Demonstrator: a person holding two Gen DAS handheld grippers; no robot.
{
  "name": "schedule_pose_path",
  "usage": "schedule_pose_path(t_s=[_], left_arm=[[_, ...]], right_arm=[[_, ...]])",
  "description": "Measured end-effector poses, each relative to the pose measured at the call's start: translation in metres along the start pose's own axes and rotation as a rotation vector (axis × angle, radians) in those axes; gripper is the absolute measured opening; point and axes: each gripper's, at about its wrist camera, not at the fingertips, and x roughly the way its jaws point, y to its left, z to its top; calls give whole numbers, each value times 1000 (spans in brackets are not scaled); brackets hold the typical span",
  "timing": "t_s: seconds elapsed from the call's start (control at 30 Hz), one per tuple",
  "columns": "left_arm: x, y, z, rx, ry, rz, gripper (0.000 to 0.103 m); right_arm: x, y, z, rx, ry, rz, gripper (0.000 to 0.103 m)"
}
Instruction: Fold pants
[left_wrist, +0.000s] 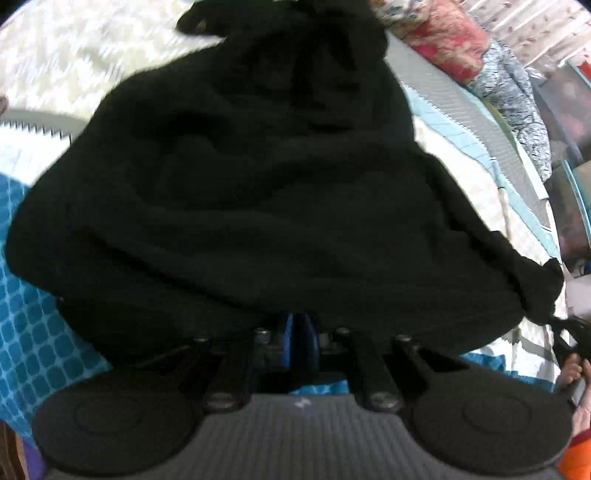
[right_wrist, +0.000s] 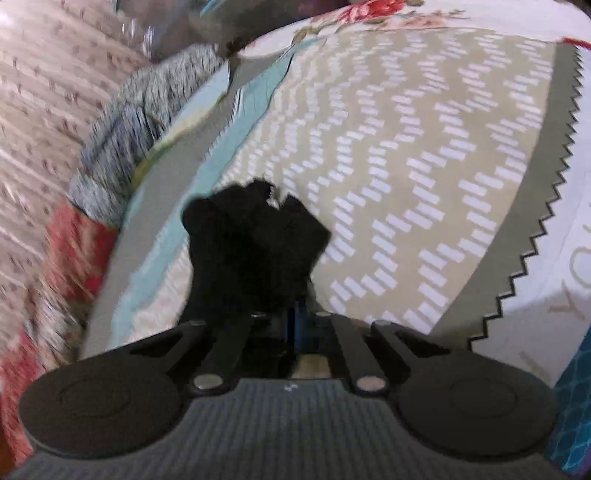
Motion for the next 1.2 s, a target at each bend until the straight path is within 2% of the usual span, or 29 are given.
schedule_pose_path(t_s=[0.13,0.27,0.37,0.43,0.47,0.5,0.53,0.6,0.7,0.77,0.83,0.93,0.97,1.0,1.03,1.1,1.2], left_arm=[[-3,3,1,19,-6,-9,9],[-2,3,3,25,-7,0,9],[-2,2,0,20,-15,6,9],[-2,0,2,29,-16,16,9],[-3,-1,2,35,-17,17,9],[-7,0,2,43,-19,15,9],[-9,-4,3,54,-25,13,9],[-13,-7,-1,86,-34,15,9],[-15,-12,-5,136,-18,21,10],[-17,-15,-8,159,-10,20,16],[-22,-17,-9,161,-19,8,25],[-29,-15,-7,148,-38,-5,27],[-29,-15,-7,142,-42,-6,27],[-30,-15,-7,135,-43,-1,27],[-29,-13,-6,133,-43,6,25],[-26,-14,-5,133,-41,25,24],[-22,-14,-4,136,-27,31,23]], right_arm=[[-42,21,12,-33,-109,129,6],[-43,70,45,-100,-169,189,6],[-11,112,72,-153,-210,146,6],[26,128,84,-212,-203,62,14],[44,127,89,-231,-177,15,19],[55,117,93,-219,-155,-16,29],[60,104,94,-180,-153,-30,30],[56,71,89,-106,-184,14,31],[44,25,76,-71,-190,5,39],[40,2,66,-45,-185,0,43],[41,-8,58,-26,-160,8,47],[50,-2,56,-10,-140,23,52],[57,14,55,-1,-134,11,52],[61,21,54,-8,-133,-17,39],[63,30,53,-36,-142,-64,6],[59,43,53,-104,-150,-126,6],[11,48,58,-162,-316,-167,6]])
